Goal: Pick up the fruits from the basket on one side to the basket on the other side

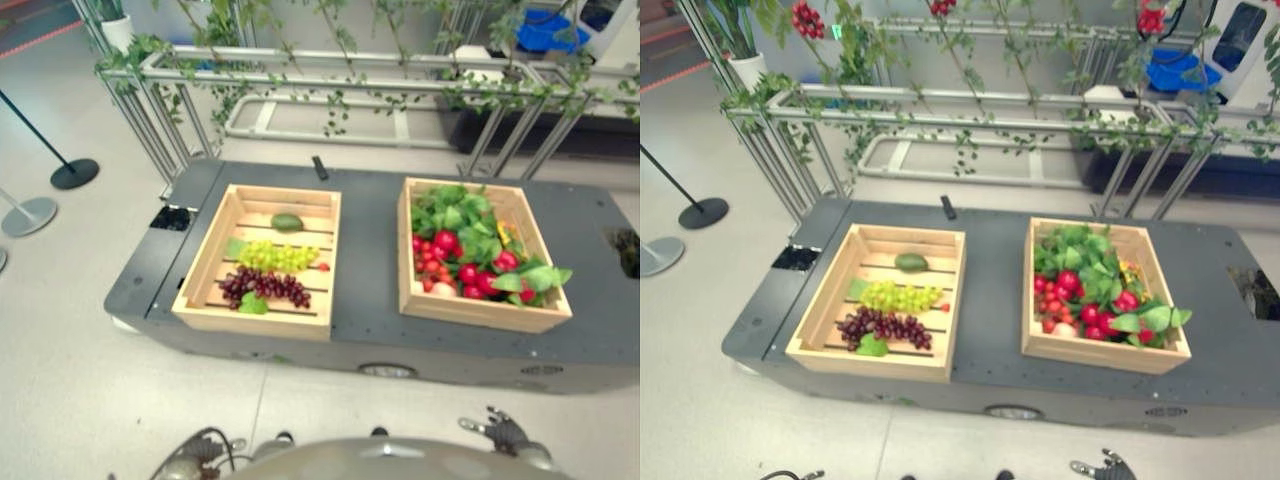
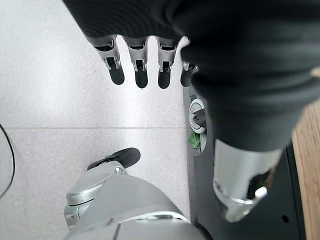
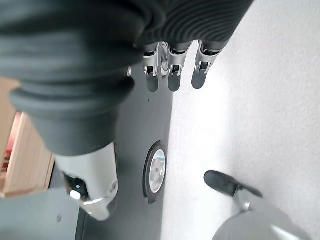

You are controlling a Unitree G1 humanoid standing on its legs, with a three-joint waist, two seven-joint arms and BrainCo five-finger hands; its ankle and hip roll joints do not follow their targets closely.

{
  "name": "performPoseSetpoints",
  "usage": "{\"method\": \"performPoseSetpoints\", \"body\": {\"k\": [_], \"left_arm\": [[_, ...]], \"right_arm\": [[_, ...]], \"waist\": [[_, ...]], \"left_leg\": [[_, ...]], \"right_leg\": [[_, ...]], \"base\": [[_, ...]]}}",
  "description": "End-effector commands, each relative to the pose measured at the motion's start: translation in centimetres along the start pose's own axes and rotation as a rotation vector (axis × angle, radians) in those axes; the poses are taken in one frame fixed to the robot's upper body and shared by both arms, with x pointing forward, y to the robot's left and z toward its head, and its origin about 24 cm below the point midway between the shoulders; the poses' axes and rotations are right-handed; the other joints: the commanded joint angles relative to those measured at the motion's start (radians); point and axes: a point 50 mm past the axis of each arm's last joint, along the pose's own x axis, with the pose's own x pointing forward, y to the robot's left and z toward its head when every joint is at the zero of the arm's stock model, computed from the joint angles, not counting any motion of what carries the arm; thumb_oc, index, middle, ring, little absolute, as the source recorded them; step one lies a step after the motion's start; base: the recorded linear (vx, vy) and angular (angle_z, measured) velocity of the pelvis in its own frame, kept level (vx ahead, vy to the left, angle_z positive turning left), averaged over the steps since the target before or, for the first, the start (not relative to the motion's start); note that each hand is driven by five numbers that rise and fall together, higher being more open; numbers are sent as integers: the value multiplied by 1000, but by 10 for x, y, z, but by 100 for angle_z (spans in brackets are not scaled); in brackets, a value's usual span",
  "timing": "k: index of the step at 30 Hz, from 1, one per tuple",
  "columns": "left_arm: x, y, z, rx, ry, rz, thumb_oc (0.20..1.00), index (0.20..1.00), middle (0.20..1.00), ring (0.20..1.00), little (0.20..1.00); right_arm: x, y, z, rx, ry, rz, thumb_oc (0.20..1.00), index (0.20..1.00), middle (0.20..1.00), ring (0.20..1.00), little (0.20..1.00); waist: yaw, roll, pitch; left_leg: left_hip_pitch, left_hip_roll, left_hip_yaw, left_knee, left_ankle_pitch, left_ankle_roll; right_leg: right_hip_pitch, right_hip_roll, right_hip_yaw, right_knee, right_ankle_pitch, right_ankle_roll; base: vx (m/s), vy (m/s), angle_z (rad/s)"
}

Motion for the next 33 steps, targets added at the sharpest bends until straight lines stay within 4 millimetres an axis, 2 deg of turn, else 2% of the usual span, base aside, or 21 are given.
{"method": "performPoseSetpoints", "body": {"k": [1, 2, 3, 4, 5, 6, 7, 9, 11, 13, 14, 17, 18, 20, 22, 23, 24, 26, 31, 32, 33], "left_arm": [[2, 15, 13, -53, -43, 72, 1000, 1000, 1000, 1000, 1000], [2, 14, 12, -57, -42, 72, 1000, 1000, 1000, 1000, 1000], [1, 13, 9, -68, -36, 74, 1000, 1000, 1000, 1000, 1000], [1, 13, 9, -68, -36, 74, 1000, 1000, 1000, 1000, 1000], [1, 12, 7, -77, -33, 81, 1000, 1000, 1000, 1000, 1000], [1, 12, 7, -77, -33, 81, 1000, 1000, 1000, 1000, 1000], [1, 9, 6, -96, -31, 77, 1000, 1000, 1000, 1000, 1000], [2, 8, 13, -106, -56, 79, 1000, 1000, 1000, 1000, 1000], [2, 7, 16, -101, -65, 75, 1000, 1000, 1000, 1000, 1000], [3, 10, 20, -93, -73, 84, 1000, 1000, 1000, 1000, 1000], [3, 12, 24, -77, -83, 88, 1000, 1000, 1000, 1000, 1000], [5, 24, 42, -40, -123, 105, 1000, 1000, 1000, 1000, 1000], [5, 25, 46, -31, -132, 108, 1000, 1000, 1000, 1000, 1000], [6, 25, 48, -3, -135, 102, 1000, 1000, 1000, 1000, 1000], [5, 27, 46, 19, -125, 91, 1000, 1000, 1000, 1000, 1000], [5, 29, 48, 22, -132, 94, 1000, 1000, 1000, 1000, 1000], [6, 30, 50, 27, -137, 91, 1000, 1000, 1000, 1000, 1000], [6, 28, 50, 36, -134, 82, 1000, 1000, 1000, 1000, 1000], [6, 24, 48, 56, -134, 64, 1000, 1000, 1000, 1000, 1000], [-7, 111, 70, 89, -160, 218, 1000, 1000, 1000, 1000, 1000], [0, 78, 63, 63, -146, 171, 1000, 1000, 1000, 1000, 1000]], "right_arm": [[5, -14, 31, 10, -108, -51, 1000, 1000, 1000, 1000, 1000], [4, -17, 30, 11, -106, -63, 1000, 1000, 1000, 1000, 1000], [4, -21, 32, 8, -107, -78, 1000, 1000, 1000, 1000, 1000], [4, -21, 32, 8, -107, -79, 1000, 1000, 1000, 1000, 1000], [5, -25, 35, 4, -114, -91, 1000, 1000, 1000, 1000, 1000], [5, -25, 35, 4, -114, -91, 1000, 1000, 1000, 1000, 1000], [5, -29, 41, 16, -127, -108, 1000, 1000, 1000, 1000, 1000], [6, -32, 51, 39, -156, -125, 1000, 1000, 1000, 1000, 1000], [7, -32, 53, 51, -157, -125, 1000, 1000, 1000, 1000, 1000], [7, -27, 52, 74, -156, -120, 1000, 1000, 1000, 1000, 1000], [8, -23, 51, 86, -152, -112, 1000, 1000, 1000, 1000, 1000], [8, -18, 52, 100, -152, -94, 1000, 1000, 1000, 1000, 1000], [9, -15, 55, 97, -158, -87, 1000, 1000, 1000, 1000, 1000], [10, -10, 59, 94, -169, -75, 1000, 1000, 1000, 1000, 1000], [10, -4, 59, 90, -175, -49, 1000, 1000, 1000, 1000, 1000], [10, -1, 59, 93, -179, -36, 1000, 1000, 1000, 1000, 1000], [10, 1, 58, 84, -177, -30, 1000, 1000, 1000, 1000, 1000], [10, 3, 54, 62, -166, -24, 1000, 1000, 1000, 1000, 1000], [8, 3, 41, 42, -137, -12, 1000, 1000, 1000, 1000, 1000], [7, -8, 47, 14, -154, -11, 1000, 1000, 1000, 1000, 1000], [6, -1, 39, 27, -142, -4, 1000, 1000, 1000, 1000, 1000]], "waist": [[-32, -29, 4], [-33, -22, 4], [-32, -9, 3], [-32, -9, 3], [-20, -3, 8], [-21, -2, 7], [-17, 13, 15], [-17, 21, 47], [-18, 22, 49], [-18, 12, 52], [-20, -2, 52], [-27, -33, 67], [-28, -35, 72], [-26, -29, 75], [-46, -15, 74], [-58, -13, 81], [-60, -17, 86], [-64, -21, 89], [-90, -25, 79], [-108, -18, 65], [-108, -23, 60]], "left_leg": [[-22, 0, -1, 21, -30, -8], [-21, 22, 6, -5, -8, -14], [-29, 88, -8, -84, 53, -33], [-26, 88, -7, -88, 55, -34], [-55, 119, -62, -121, 92, -42], [-54, 119, -63, -124, 94, -43], [-49, 158, -100, -161, 119, -60], [-72, 188, -64, -150, 140, -79], [-81, 177, -53, -128, 114, -74], [-96, 136, -43, -88, 82, -60], [-110, 106, -35, -44, 42, -42], [-133, 33, -21, 1, -11, 6], [-133, 15, -12, -7, -14, 22], [-107, -4, 24, -45, -19, 46], [-73, -28, 35, -81, -16, 59], [-54, -42, 44, -87, -25, 65], [-41, -51, 59, -89, -35, 66], [-2, -68, 77, -107, -48, 68], [59, -106, 58, -117, -79, 71], [69, -114, 67, -118, -76, 66], [74, -118, 69, -114, -84, 65]], "right_leg": [[2, -29, 14, 55, -71, 75], [5, -34, 14, 52, -66, 82], [-4, -54, 24, 52, -60, 100], [-4, -54, 25, 53, -61, 100], [-8, -65, 39, 58, -64, 111], [-9, -65, 38, 60, -66, 111], [-8, -79, 58, 63, -68, 121], [-4, -125, 49, 53, -41, 148], [1, -149, 50, 44, -28, 166], [8, -196, 48, 44, 0, 187], [4, -236, 58, 63, 14, 197], [-63, -313, 118, 158, 125, 191], [-92, -319, 116, 181, 148, 189], [-142, -335, 59, 241, 176, 181], [-183, -244, 105, 297, 102, 165], [-214, -169, 111, 303, 38, 147], [-234, -139, 84, 293, 9, 140], [-236, -100, 21, 247, -9, 118], [-252, -24, 15, 179, -5, 115], [-231, -12, 47, 149, 0, 112], [-203, -3, 59, 135, -1, 105]], "base": [[31, 117, -5], [88, 239, -4], [69, 204, 5], [92, 287, 13], [45, 128, 12], [105, 323, 13], [78, 311, 8], [78, 478, -10], [116, 406, -18], [220, 468, -16], [238, 440, 3], [199, 464, 8], [150, 461, 8], [173, 453, -19], [225, 439, -80], [236, 395, -55], [184, 288, -35], [179, 172, -36], [218, 70, 0], [325, 7, 55], [204, -69, 38]]}}
